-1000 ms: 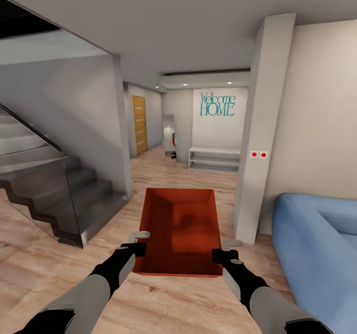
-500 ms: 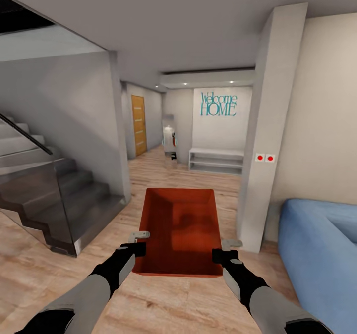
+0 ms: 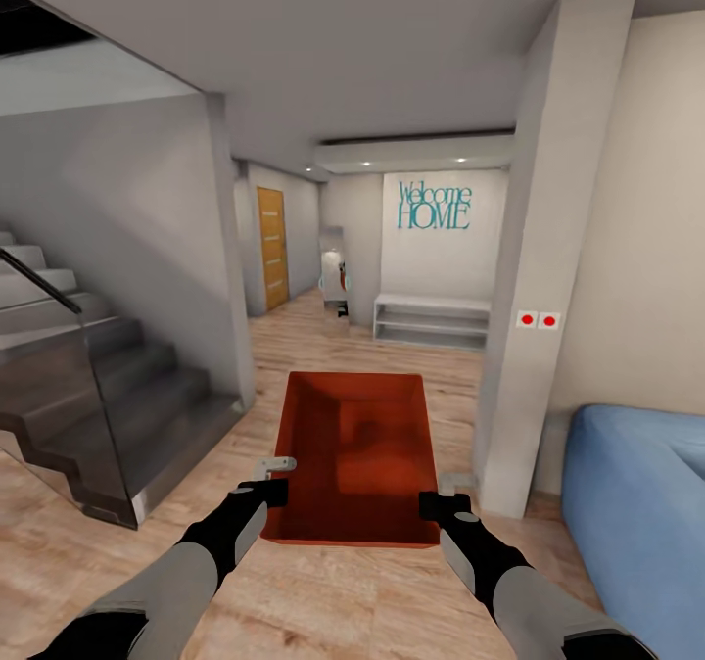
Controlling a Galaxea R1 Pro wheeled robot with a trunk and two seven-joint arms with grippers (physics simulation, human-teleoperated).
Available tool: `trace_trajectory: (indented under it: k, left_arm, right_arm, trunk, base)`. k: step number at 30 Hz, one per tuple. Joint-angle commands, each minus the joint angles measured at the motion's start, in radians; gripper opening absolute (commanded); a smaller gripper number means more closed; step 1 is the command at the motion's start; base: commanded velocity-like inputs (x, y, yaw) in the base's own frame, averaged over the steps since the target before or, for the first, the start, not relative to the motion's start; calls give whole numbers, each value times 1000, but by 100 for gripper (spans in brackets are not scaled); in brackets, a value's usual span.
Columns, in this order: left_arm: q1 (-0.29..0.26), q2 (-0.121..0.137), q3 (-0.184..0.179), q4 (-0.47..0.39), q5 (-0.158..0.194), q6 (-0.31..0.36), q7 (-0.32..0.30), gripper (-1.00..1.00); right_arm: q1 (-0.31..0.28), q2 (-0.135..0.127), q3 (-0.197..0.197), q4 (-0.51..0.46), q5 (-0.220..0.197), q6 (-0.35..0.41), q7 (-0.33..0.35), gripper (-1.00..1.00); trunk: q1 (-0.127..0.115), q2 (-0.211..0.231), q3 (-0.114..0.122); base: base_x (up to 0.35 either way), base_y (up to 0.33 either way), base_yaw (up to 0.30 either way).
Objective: Move the two storage containers from the living room to the garage. In the garage, place one container on the floor and stack the other container on top of it (either order is fine).
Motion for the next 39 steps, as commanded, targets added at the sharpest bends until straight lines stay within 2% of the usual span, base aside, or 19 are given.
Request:
trace_trajectory:
  k: [1, 39]
  left_arm:
    - [0, 10, 12, -6, -25, 0, 10, -100]
    - [0, 10, 12, -6, -25, 0, 10, -100]
  right_arm:
    - [0, -1, -5, 3, -11, -1, -14, -100]
    - [0, -2, -5, 3, -11, -1, -14, -100]
  trunk:
    - [1, -1, 0]
    - [1, -1, 0]
  base:
    - [322, 0, 0]
    - [322, 0, 0]
